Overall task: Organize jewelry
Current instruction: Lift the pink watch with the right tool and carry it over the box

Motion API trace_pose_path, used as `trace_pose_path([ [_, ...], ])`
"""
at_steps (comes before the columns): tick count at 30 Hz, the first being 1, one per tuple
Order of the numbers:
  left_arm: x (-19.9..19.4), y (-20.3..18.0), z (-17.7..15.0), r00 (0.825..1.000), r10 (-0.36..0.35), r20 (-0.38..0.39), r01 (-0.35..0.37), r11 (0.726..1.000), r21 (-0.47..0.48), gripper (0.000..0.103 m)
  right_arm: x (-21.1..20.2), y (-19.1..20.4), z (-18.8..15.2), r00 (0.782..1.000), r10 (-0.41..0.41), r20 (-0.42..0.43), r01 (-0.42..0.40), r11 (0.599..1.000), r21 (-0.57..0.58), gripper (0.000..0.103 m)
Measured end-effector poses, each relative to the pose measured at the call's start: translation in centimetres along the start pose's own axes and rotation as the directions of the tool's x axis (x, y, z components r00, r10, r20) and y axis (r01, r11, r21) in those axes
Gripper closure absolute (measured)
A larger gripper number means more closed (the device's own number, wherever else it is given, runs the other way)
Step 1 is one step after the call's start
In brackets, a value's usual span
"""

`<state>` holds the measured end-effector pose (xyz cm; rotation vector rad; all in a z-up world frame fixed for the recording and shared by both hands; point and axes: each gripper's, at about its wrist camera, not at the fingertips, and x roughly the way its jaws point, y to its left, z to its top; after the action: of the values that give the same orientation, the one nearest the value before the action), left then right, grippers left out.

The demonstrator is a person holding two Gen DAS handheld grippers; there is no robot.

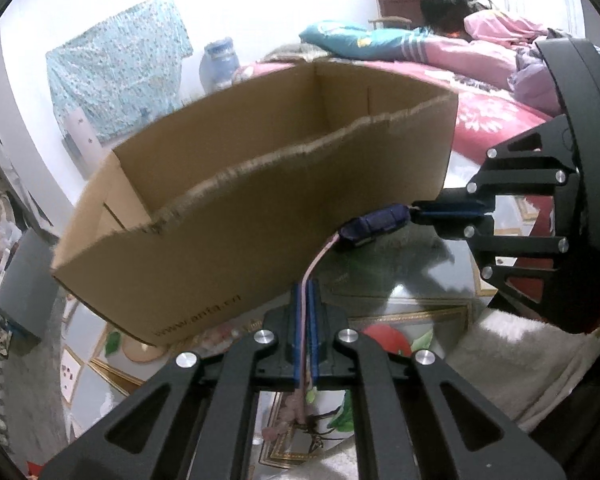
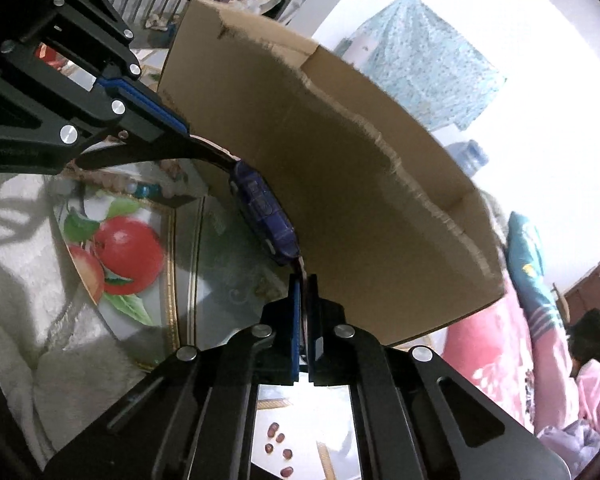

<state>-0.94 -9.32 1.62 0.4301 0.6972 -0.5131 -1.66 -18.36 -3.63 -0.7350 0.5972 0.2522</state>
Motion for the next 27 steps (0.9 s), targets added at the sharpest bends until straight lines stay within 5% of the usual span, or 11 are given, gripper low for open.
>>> trace_pose_path([
  [8,-4.2,-0.3,1.3,0.994,0.03,0.101,-0.03,1.0,-0.004,0.1,-3.7,-1.0,0.6,0.995,-0.066,0.071,0.065,0.998,0.023,0.102],
  [17,-9.7,2.8,5.4,0.967,0.022,0.255,-0.005,0.998,-0.065,0.1,-6.9,-3.9,4.3,0.967,-0.134,0.217,0.122,0.99,0.067,0.102],
  [23,-8.4,6.7,9.6,0.966,-0.038,0.255,0.074,0.989,-0.131,0.1,-3.6,-10.3,7.5,0.978,0.079,0.191,-0.122,0.966,0.226,0.102],
  [27,-4.4,9.8,12.5,0.978,-0.11,0.177,0.145,0.969,-0.199,0.1,1.9,-13.4,9.3,0.96,0.263,0.093,-0.278,0.903,0.327,0.102],
])
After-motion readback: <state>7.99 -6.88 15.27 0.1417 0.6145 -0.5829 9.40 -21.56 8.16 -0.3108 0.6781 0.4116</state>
